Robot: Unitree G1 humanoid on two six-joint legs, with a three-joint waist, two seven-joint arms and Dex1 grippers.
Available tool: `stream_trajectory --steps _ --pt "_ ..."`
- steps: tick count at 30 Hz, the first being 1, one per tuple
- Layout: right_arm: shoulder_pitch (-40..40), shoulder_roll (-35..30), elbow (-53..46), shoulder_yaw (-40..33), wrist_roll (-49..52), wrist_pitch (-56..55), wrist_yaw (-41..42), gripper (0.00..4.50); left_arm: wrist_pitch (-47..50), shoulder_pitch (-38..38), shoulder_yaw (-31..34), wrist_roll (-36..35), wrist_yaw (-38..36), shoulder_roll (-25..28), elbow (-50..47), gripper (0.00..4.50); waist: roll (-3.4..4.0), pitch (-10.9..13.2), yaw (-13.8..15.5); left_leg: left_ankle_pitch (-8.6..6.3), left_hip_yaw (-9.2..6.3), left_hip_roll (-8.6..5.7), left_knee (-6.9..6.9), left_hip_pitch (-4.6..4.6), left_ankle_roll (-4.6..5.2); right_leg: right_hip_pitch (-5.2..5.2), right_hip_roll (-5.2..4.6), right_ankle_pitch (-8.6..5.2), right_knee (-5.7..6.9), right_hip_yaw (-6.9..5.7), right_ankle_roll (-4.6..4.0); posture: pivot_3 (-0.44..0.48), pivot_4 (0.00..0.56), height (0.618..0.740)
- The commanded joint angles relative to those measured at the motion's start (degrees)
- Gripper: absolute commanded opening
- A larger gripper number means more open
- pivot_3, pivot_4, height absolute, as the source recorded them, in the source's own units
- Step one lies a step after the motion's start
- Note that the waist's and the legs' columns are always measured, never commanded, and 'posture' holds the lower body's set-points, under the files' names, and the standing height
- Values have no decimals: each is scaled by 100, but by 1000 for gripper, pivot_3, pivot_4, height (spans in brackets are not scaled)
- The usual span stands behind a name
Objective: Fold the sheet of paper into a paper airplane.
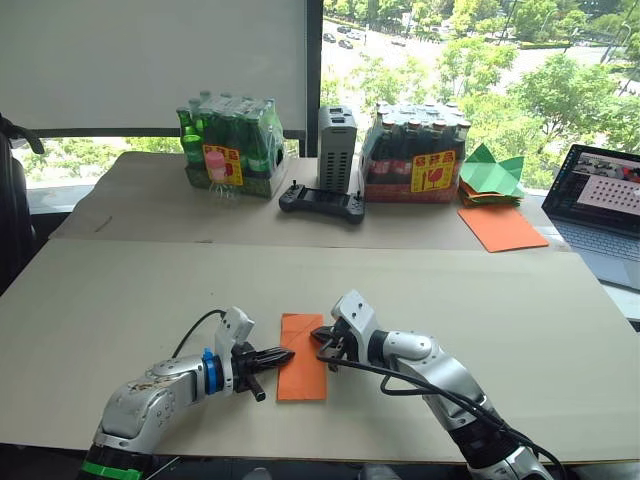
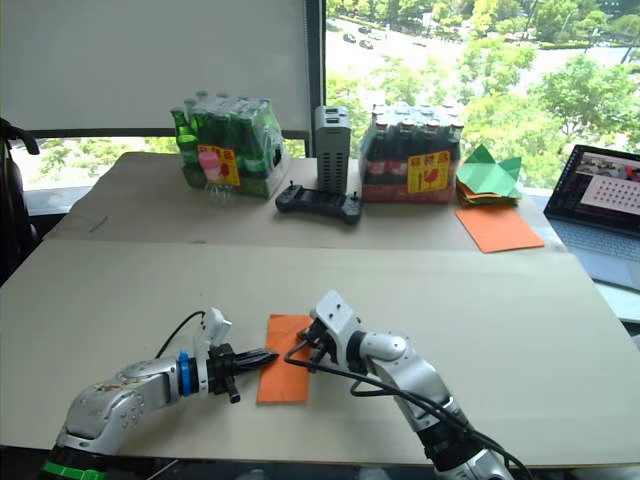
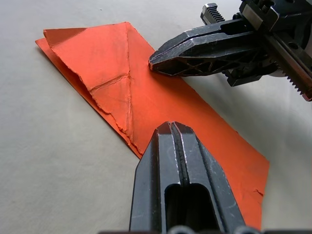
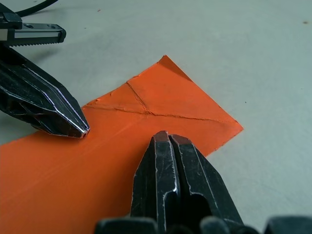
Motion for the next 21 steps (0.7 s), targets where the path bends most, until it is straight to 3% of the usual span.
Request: stream_trajectory --steps 1,9,21 --pt "76 -134 -256 -166 37 144 32 28 -118 -4 -125 258 -75 75 316 0 0 0 2 0 0 0 0 0 0 0 0 0 0 0 0 0 150 740" --pt "210 -394 -449 -17 122 275 354 28 -180 -199 -59 294 -78 24 582 0 1 0 5 0 0 0 0 7 0 7 1 -1 0 0 1 0 150 740" --pt "41 -21 150 -154 -106 118 -31 28 -124 -132 -48 261 -27 34 408 0 1 -1 -31 0 0 1 -1 24 0 20 3 -1 2 2 0 0 150 740"
